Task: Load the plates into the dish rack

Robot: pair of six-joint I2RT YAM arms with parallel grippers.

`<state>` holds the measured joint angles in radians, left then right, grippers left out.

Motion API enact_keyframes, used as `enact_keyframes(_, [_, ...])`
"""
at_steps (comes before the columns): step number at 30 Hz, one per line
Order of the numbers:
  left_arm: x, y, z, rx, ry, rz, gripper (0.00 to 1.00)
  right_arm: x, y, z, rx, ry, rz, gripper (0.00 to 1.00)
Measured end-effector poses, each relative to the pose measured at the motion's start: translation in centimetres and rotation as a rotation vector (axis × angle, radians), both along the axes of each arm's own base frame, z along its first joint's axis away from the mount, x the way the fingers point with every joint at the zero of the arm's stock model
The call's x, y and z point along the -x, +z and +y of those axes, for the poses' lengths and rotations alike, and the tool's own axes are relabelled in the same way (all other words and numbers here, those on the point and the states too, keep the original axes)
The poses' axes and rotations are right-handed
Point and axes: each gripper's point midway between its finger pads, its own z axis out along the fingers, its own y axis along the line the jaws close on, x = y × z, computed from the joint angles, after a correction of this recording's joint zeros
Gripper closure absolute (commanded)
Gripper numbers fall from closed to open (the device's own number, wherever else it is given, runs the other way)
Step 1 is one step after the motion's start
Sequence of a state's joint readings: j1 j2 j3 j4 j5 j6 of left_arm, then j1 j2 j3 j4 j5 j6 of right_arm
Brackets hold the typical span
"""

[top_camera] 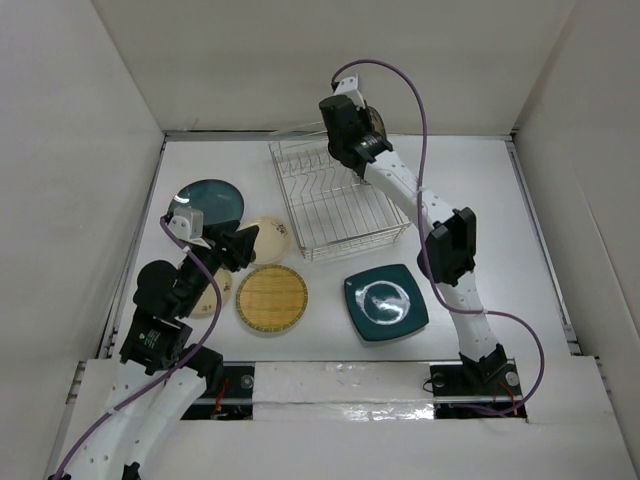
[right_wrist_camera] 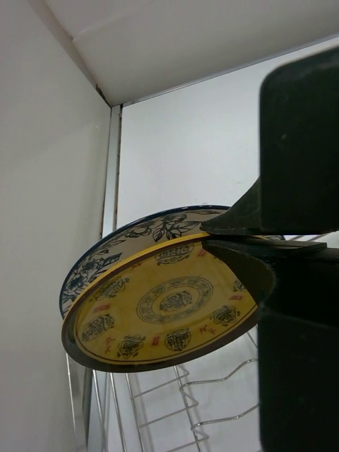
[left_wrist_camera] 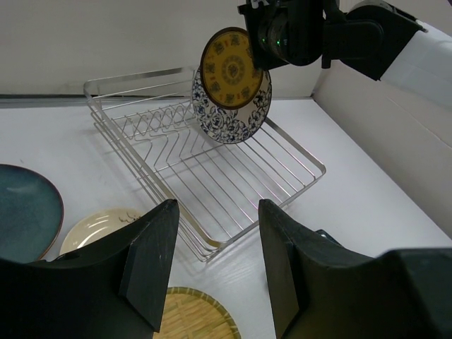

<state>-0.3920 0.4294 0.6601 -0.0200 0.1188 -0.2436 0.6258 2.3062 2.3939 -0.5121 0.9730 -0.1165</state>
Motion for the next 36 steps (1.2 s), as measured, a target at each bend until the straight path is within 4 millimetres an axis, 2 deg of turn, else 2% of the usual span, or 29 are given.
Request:
enact_keyframes(5, [-0.2,-0.2,-0.1,-0.003,0.000,0.008,0.54,-0.6,-1.7,-0.4,0.031,-0.017,0.024,1.00])
enact_keyframes(11, [-0.3,-0.4,-0.1,-0.007,0.000,0.016,0.54,-1.3,-4.9,-0.5,0.079,-0.029,0.071,1.00])
enact_keyframes(18, [-0.4,-0.5,-0.2,-0.008,0.000,0.020,0.54,-1.3,-7.9,0.1,0.097,-0.007,0.109,1.00])
enact_keyframes(21, [-0.4,-0.5,-0.2,-0.008,0.000,0.020,0.54,-1.1,-8.8,0.3,0.098,0.002,0.124,0.86])
enact_keyframes(22, [-0.4,-0.5,-0.2,-0.008,0.000,0.020,0.54,-1.1,-9.0,0.5,0.095,0.007,0.128,0.73])
enact_keyframes(24, [-0.4,-0.5,-0.2,-0.008,0.000,0.020,0.54,-1.1,-9.4,0.8,0.075,0.013,0.126,0.62])
enact_keyframes(25, [-0.4,-0.5,-0.2,-0.008,0.000,0.020,0.54,-1.1,-9.5,1.0,0.065,0.024,0.129,0.53])
enact_keyframes(28, [-0.4,-0.5,-0.1,-0.008,0.002,0.020,0.54,-0.5,-9.7,1.4,0.023,0.065,0.148,0.41])
enact_keyframes(30, [-0.5,-0.5,-0.1,-0.008,0.005,0.021,0.54,0.5,-8.8,1.4,-0.017,0.098,0.154,0.40])
enact_keyframes(31, [-0.5,-0.5,-0.1,-0.008,0.007,0.021,0.55,1.1,-8.1,1.4,-0.046,0.118,0.153,0.41])
enact_keyframes(33, [-0.5,-0.5,-0.1,-0.007,0.007,0.021,0.64,2.8,-5.8,1.3,-0.131,0.164,0.123,0.47])
enact_keyframes(34, [-0.5,-0.5,-0.1,-0.007,0.007,0.021,0.68,4.2,-4.4,0.9,-0.176,0.189,0.100,0.73])
enact_keyframes(35, [-0.5,-0.5,-0.1,-0.008,0.007,0.020,0.80,5.7,-3.1,0.2,-0.216,0.210,0.080,0.90])
enact_keyframes(36, [-0.5,-0.5,-0.1,-0.006,0.007,0.021,0.86,7.3,-1.7,-0.4,-0.278,0.236,0.043,1.00])
